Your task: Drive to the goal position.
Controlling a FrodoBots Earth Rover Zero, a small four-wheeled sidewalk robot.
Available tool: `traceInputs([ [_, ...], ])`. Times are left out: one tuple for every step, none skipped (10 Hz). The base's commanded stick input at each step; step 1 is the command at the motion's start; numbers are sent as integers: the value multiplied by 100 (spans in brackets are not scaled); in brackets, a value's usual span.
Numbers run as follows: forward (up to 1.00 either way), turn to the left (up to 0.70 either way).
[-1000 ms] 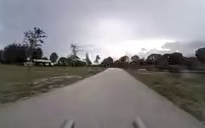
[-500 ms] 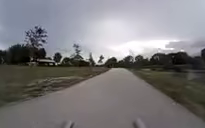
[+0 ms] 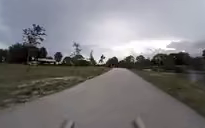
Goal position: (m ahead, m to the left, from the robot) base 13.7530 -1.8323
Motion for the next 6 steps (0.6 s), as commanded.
traceInputs([
  [100,-40],
  [100,-40],
  [100,-27],
  [100,0],
  [100,0],
  [100,-4],
])
